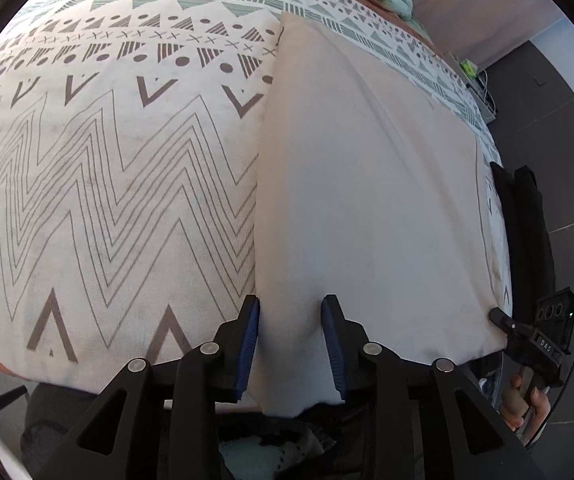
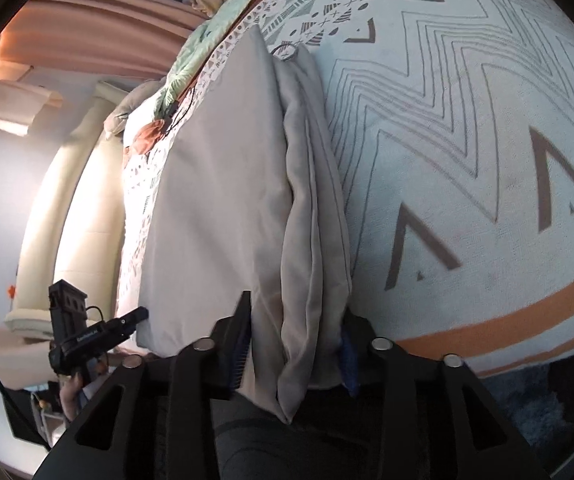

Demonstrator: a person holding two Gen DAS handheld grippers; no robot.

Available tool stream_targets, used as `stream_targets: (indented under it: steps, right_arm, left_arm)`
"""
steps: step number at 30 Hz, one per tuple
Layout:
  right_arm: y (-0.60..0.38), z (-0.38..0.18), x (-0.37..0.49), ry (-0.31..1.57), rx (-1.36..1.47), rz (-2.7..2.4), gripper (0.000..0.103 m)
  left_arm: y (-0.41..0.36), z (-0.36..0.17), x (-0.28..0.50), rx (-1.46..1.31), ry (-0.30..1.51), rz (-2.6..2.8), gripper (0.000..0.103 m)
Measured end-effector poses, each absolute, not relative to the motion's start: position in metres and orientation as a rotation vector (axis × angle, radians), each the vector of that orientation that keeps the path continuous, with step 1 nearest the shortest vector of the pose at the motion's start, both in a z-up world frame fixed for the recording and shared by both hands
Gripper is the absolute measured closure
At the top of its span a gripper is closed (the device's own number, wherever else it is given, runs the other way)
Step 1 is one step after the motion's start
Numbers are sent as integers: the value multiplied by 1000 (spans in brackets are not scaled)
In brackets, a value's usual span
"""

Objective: Fold large clothes

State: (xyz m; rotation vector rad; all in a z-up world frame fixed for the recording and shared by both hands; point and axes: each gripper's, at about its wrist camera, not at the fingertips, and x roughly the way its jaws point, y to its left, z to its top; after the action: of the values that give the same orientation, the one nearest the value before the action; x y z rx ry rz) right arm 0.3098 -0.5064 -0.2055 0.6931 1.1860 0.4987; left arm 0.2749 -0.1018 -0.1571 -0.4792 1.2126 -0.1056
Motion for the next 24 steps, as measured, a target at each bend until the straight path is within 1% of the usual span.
stream_targets:
  steps: [1, 3, 14, 19, 24]
  right_arm:
    - [-510, -205, 313, 1183, 694, 490, 40]
    - [-515, -206, 322, 1181, 708, 488, 36]
    - [-501, -211, 381, 1221, 662, 521, 36]
    - [-494, -214, 411, 1222, 650, 518, 36]
    - [-490, -215, 441, 1219, 645, 530, 36]
  left_arm:
    - [-100, -157, 277, -484, 1207, -105, 69]
    - [-97, -157, 284, -490, 1203, -104, 69]
    - [-84, -162, 339, -508, 1207, -103, 68]
    - [-80, -165, 364, -509, 1204, -99, 64]
    - [-76, -169, 387, -516, 1195, -96, 64]
